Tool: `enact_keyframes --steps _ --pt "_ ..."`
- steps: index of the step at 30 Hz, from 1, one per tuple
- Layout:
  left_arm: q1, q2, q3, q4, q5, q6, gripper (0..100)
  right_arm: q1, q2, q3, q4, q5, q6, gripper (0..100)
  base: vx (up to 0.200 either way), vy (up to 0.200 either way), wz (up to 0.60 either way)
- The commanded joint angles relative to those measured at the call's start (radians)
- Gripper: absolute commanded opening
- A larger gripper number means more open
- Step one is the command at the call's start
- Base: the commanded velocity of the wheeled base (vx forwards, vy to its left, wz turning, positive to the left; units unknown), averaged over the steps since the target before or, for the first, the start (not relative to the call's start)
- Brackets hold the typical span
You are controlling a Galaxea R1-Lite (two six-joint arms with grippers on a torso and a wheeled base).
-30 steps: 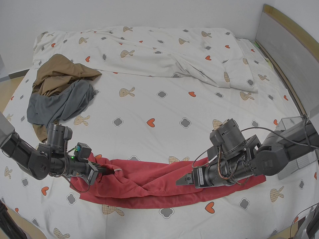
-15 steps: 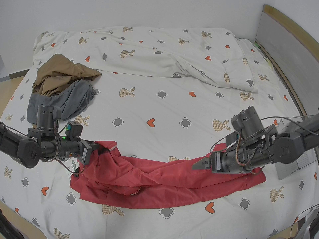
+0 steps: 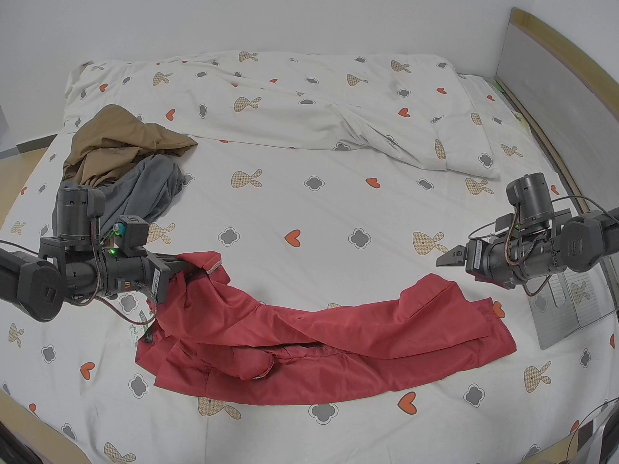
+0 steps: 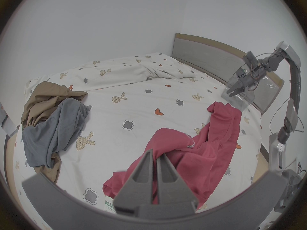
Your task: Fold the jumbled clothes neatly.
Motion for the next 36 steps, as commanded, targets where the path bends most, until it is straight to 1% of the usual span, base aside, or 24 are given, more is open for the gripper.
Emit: enact_keyframes --steps 1,3,5,6,8,9,10,12,13,16,21,27,30,31,32,36 --pt "-0.002 -0.012 -0.009 -0.002 0.002 -0.034 0 -0.096 0.085 0.003 -0.035 0.004 -0.065 100 0.000 0.000 0.00" --pt "-0.002 -0.009 -0.011 -0.002 0.002 -0.039 0 -0.104 0.099 0.009 -0.038 0.007 -0.079 100 0.000 0.000 0.00" --pt "-0.002 -0.012 -0.009 -0.002 0.002 -0.040 0 -0.118 0.125 0.007 -0.048 0.035 -0.082 100 0.000 0.000 0.00" --pt "-0.002 -0.010 -0.008 -0.002 0.002 -0.040 0 -0.123 0.137 0.001 -0.064 0.070 -0.083 100 0.000 0.000 0.00" --pt "-0.003 -0.013 -0.005 -0.002 0.001 -0.040 0 -0.132 0.173 -0.007 -0.110 0.173 -0.083 100 0.000 0.000 0.00" --pt "-0.003 -0.013 -0.005 -0.002 0.001 -0.040 0 -0.132 0.173 -0.007 -0.110 0.173 -0.083 100 0.000 0.000 0.00" --pt "-0.003 -0.015 -0.001 -0.002 0.001 -0.039 0 -0.138 0.202 -0.007 -0.157 0.263 -0.083 100 0.000 0.000 0.00" --pt "-0.003 -0.015 0.000 -0.002 0.001 -0.039 0 -0.139 0.237 -0.011 -0.206 0.316 -0.083 100 0.000 0.000 0.00" --pt "-0.003 -0.015 -0.001 -0.004 0.001 -0.039 0 -0.139 0.254 -0.014 -0.225 0.328 -0.083 100 0.000 0.000 0.00" --pt "-0.003 -0.015 0.000 -0.002 0.001 -0.037 0 -0.130 0.294 -0.027 -0.257 0.334 -0.085 100 0.000 0.000 0.00" --pt "-0.003 -0.013 -0.001 -0.002 0.001 -0.037 0 -0.141 0.338 -0.054 -0.260 0.334 -0.114 100 0.000 0.000 0.00" --pt "-0.002 -0.006 -0.003 -0.004 0.001 -0.037 0 -0.149 0.343 -0.065 -0.258 0.349 -0.114 100 0.000 0.000 0.00" --pt "-0.002 0.005 -0.005 -0.004 0.001 -0.037 0 -0.152 0.331 -0.063 -0.260 0.447 -0.105 100 0.000 0.000 0.00" --pt "-0.002 0.007 -0.005 -0.004 0.001 -0.037 0 -0.152 0.329 -0.062 -0.260 0.452 -0.105 100 0.000 0.000 0.00" --pt "-0.002 0.011 -0.006 -0.004 0.002 -0.037 0 -0.158 0.306 -0.054 -0.260 0.498 -0.100 100 0.000 0.000 0.00" --pt "-0.002 0.017 -0.006 -0.004 0.002 -0.036 0 -0.173 0.242 -0.027 -0.255 0.589 -0.099 100 0.000 0.000 0.00"
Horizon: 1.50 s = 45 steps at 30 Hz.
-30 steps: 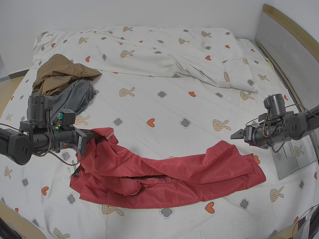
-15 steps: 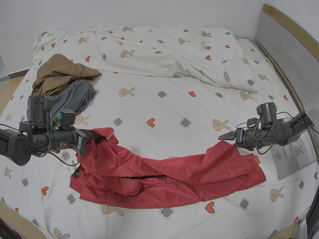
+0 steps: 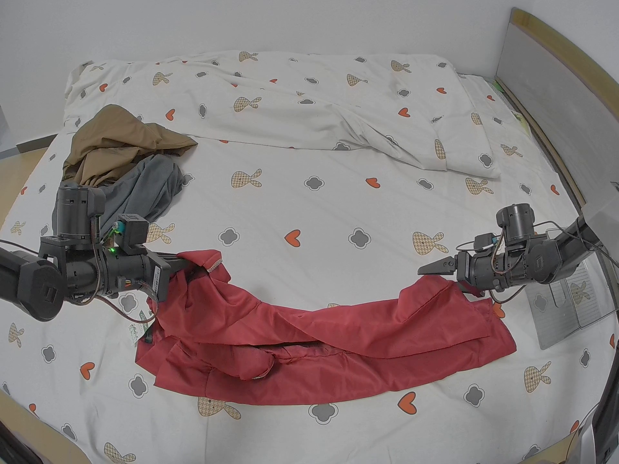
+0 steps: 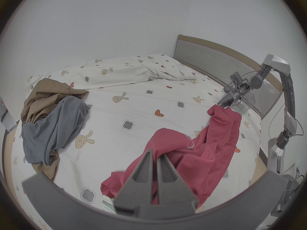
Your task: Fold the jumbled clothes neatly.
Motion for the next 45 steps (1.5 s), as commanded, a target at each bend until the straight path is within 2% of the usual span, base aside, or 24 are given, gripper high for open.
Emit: enact_keyframes --steps 1,3,10,13,14,16,23,24,34,37,45 --pt "0.000 0.016 -0.002 0.000 0.001 0.000 0 -0.018 -0.073 0.035 0.002 0.081 0.005 100 0.000 0.000 0.00" --pt "0.000 0.020 -0.002 0.000 0.001 0.001 0 -0.021 -0.075 0.038 0.004 0.104 0.006 100 0.000 0.000 0.00" --pt "0.000 0.031 0.003 -0.026 0.001 0.000 0 -0.024 -0.092 0.087 0.006 0.116 0.003 100 0.000 0.000 0.00" --pt "0.002 0.036 0.003 -0.034 0.001 0.000 0 -0.025 -0.095 0.108 0.004 0.170 0.002 100 0.000 0.000 0.00" --pt "0.002 0.037 0.003 -0.034 0.001 0.000 0 -0.033 -0.093 0.113 0.004 0.210 0.002 100 0.000 0.000 0.00" --pt "0.003 0.039 0.003 -0.034 0.001 0.000 0 -0.039 -0.085 0.108 -0.001 0.234 0.000 100 0.000 0.000 0.00" --pt "0.006 0.042 0.000 -0.035 0.001 -0.003 0 -0.055 -0.053 0.079 -0.004 0.234 0.002 100 0.000 0.000 0.00" --pt "0.006 0.040 0.000 -0.035 0.001 -0.003 0 -0.062 -0.053 0.079 -0.004 0.234 0.000 0 0.000 0.000 0.00" --pt "0.031 0.048 -0.017 -0.034 -0.001 -0.008 0 -0.090 -0.110 0.090 0.006 0.239 0.009 0 0.000 0.000 0.00" --pt "0.038 0.051 -0.025 -0.032 -0.001 -0.009 0 -0.088 -0.147 0.091 0.004 0.242 0.042 0 0.000 0.000 0.00" --pt "0.062 0.062 -0.097 -0.032 0.001 -0.126 0 -0.091 -0.245 0.045 -0.004 0.242 0.125 0 0.000 0.000 0.00"
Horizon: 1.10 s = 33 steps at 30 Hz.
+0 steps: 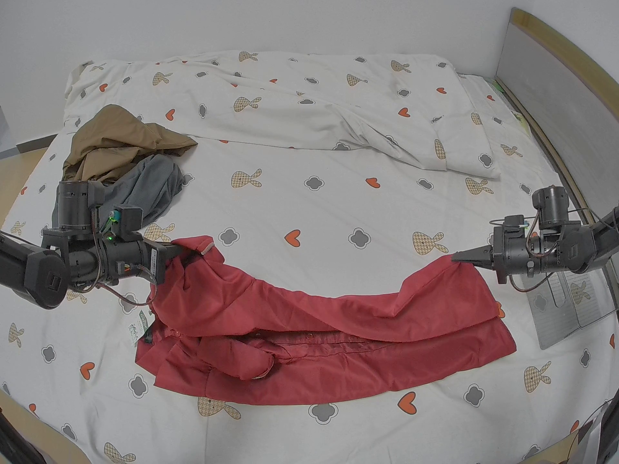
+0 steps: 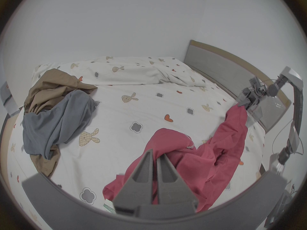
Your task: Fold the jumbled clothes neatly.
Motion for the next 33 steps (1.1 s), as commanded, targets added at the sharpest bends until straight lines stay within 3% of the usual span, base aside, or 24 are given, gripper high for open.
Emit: enact_keyframes --steps 1,6,18,26,33 --pt "0.028 0.011 -0.051 -0.002 0.000 -0.024 0 -0.005 -0.082 -0.045 -0.003 0.000 0.042 0 0.000 0.000 0.00" --pt "0.051 0.045 -0.094 -0.003 0.000 -0.025 0 -0.008 -0.107 -0.104 -0.004 0.002 0.095 0 0.000 0.000 0.00" --pt "0.054 0.147 -0.218 -0.003 -0.001 -0.031 0 -0.043 -0.079 -0.153 -0.007 0.006 0.095 0 0.000 0.000 0.00" --pt "0.052 0.196 -0.301 0.000 -0.001 -0.070 0 -0.092 -0.073 -0.154 -0.007 0.063 0.094 0 0.000 0.000 0.00" --pt "0.052 0.246 -0.364 -0.003 -0.003 -0.077 0 -0.129 -0.019 -0.127 -0.121 0.112 0.101 0 0.000 0.000 0.00"
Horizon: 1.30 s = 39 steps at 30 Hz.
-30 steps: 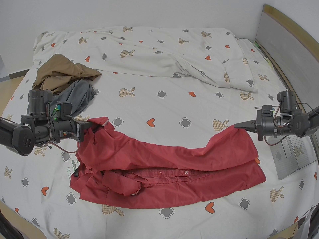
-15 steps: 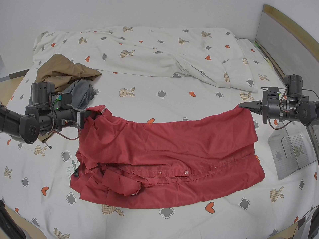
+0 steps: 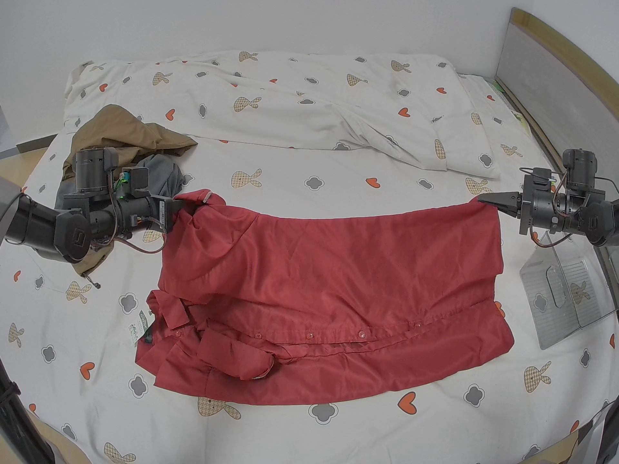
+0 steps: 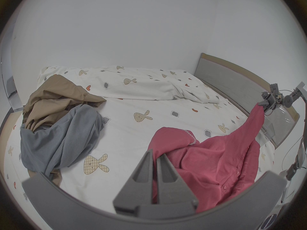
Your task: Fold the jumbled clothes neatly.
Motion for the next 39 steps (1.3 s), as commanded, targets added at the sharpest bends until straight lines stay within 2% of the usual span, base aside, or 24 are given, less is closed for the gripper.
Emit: enact_keyframes --steps 1,9,16,19,23,24,27,29,37,39 --pt "0.000 0.046 -0.034 -0.004 -0.001 -0.006 0 -0.021 0.036 0.020 -0.028 0.042 0.006 0 0.000 0.000 0.00" --pt "-0.003 -0.005 0.004 -0.003 -0.010 -0.020 0 -0.021 0.024 0.059 -0.031 0.091 0.005 0 0.000 0.000 0.00" --pt "-0.032 -0.166 0.121 0.002 -0.103 -0.017 0 -0.024 -0.050 0.164 -0.032 0.208 -0.035 0 0.000 0.000 0.00" --pt "-0.037 -0.194 0.125 0.005 -0.124 -0.009 0 -0.027 -0.056 0.171 -0.039 0.228 -0.074 0 0.000 0.000 0.00" --pt "-0.035 -0.198 0.093 0.007 -0.124 0.055 0 -0.021 -0.064 0.171 -0.079 0.228 -0.089 0 0.000 0.000 0.00" --pt "-0.032 -0.201 0.085 0.008 -0.124 0.106 0 -0.015 -0.065 0.174 -0.103 0.228 -0.089 0 0.000 0.000 0.00" --pt "-0.032 -0.214 0.084 0.008 -0.121 0.144 0 -0.011 -0.067 0.177 -0.121 0.229 -0.089 0 0.000 0.000 0.00" --pt "-0.032 -0.223 0.082 0.025 -0.118 0.219 0 -0.007 -0.071 0.194 -0.137 0.228 -0.090 0 0.000 0.000 0.00" --pt "-0.034 -0.229 0.081 0.030 -0.098 0.282 0 0.009 -0.070 0.220 -0.181 0.223 -0.101 0 0.000 0.000 0.00" --pt "-0.034 -0.215 0.075 0.024 -0.060 0.316 0 0.020 -0.070 0.215 -0.183 0.222 -0.101 0 0.000 0.000 0.00"
